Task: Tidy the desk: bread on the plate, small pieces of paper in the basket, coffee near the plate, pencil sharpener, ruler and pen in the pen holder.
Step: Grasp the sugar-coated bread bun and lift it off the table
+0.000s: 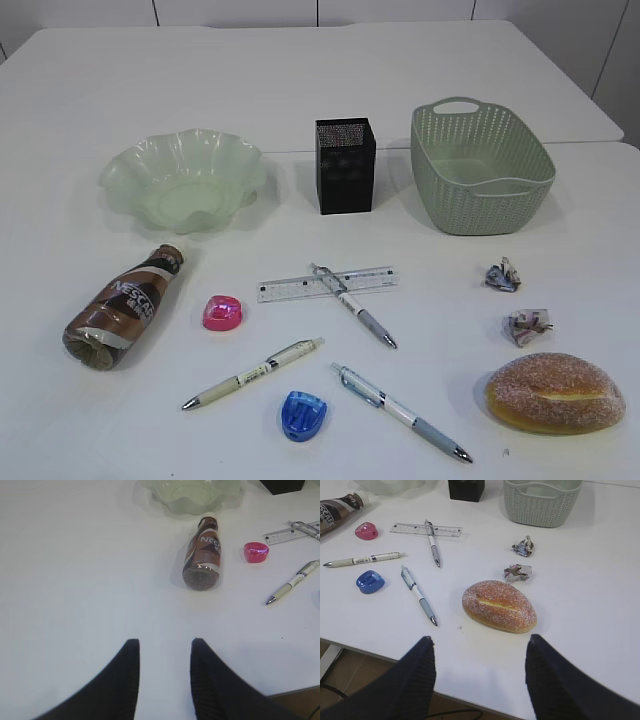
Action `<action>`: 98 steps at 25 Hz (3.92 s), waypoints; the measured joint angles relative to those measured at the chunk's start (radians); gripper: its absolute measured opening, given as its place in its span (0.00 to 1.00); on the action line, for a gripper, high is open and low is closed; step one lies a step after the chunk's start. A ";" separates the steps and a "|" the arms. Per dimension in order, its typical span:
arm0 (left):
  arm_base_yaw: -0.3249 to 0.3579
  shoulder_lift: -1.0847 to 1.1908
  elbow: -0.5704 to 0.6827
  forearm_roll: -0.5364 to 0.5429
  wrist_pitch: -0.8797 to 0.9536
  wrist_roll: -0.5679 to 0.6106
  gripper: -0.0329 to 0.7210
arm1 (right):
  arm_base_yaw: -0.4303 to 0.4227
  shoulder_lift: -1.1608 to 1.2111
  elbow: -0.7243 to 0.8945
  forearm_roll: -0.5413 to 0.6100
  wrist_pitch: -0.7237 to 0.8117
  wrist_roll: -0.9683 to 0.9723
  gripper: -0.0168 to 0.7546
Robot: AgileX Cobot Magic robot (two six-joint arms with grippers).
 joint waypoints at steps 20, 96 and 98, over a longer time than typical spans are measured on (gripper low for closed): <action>0.000 0.000 0.000 0.000 0.000 0.000 0.36 | 0.000 0.000 0.000 0.000 0.000 0.000 0.62; -0.092 0.241 -0.098 -0.078 -0.085 0.000 0.40 | 0.000 0.261 -0.132 -0.048 -0.178 -0.045 0.62; -0.108 0.275 -0.108 -0.078 -0.091 0.002 0.40 | 0.000 0.311 -0.141 -0.050 -0.184 -0.082 0.62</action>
